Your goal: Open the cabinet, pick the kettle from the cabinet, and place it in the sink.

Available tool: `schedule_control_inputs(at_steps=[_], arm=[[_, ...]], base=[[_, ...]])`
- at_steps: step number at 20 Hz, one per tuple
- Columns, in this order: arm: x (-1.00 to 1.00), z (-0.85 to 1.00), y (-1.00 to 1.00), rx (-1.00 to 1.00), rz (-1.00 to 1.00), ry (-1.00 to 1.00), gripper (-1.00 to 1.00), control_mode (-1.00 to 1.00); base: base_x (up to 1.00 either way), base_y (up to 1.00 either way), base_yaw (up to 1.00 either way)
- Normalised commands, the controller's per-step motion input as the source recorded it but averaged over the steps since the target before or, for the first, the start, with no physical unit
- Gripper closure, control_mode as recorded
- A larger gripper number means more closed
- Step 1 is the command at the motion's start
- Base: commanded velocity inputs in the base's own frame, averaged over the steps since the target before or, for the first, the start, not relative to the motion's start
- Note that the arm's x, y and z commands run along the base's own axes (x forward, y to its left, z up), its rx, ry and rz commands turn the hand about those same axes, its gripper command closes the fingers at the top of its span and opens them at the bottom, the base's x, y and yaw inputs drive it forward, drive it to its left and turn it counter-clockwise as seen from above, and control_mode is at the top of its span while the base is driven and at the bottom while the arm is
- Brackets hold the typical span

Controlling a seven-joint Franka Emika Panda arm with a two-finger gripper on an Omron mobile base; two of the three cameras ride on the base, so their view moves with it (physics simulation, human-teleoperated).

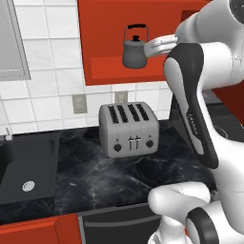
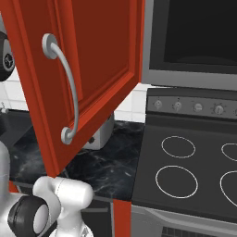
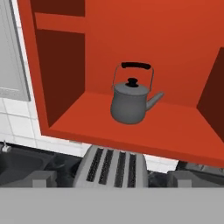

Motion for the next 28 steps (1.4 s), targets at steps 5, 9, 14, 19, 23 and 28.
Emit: schedule_control_inputs(at_steps=[5, 9, 14, 19, 23, 28], arm=[[0.37, 0.0, 0.09, 0.0, 0.0, -0.05, -1.0, -1.0], [0.44, 0.0, 0.03, 0.0, 0.0, -0.02, -1.0, -1.0], [0.36, 0.0, 0.0, 0.0, 0.0, -0.01, -1.0, -1.0], [0.36, -0.01, 0.04, 0.0, 0.0, 0.0, -1.0, -1.0], [0.33, 0.0, 0.12, 0.0, 0.0, -0.01, -1.0, -1.0], [0.28, 0.0, 0.12, 0.0, 0.0, -0.03, -1.0, -1.0]], base=[[0.0, 0.0, 0.0], [0.0, 0.0, 0.0], [0.0, 0.0, 0.0], [0.0, 0.0, 0.0], [0.0, 0.0, 0.0], [0.0, 0.0, 0.0]])
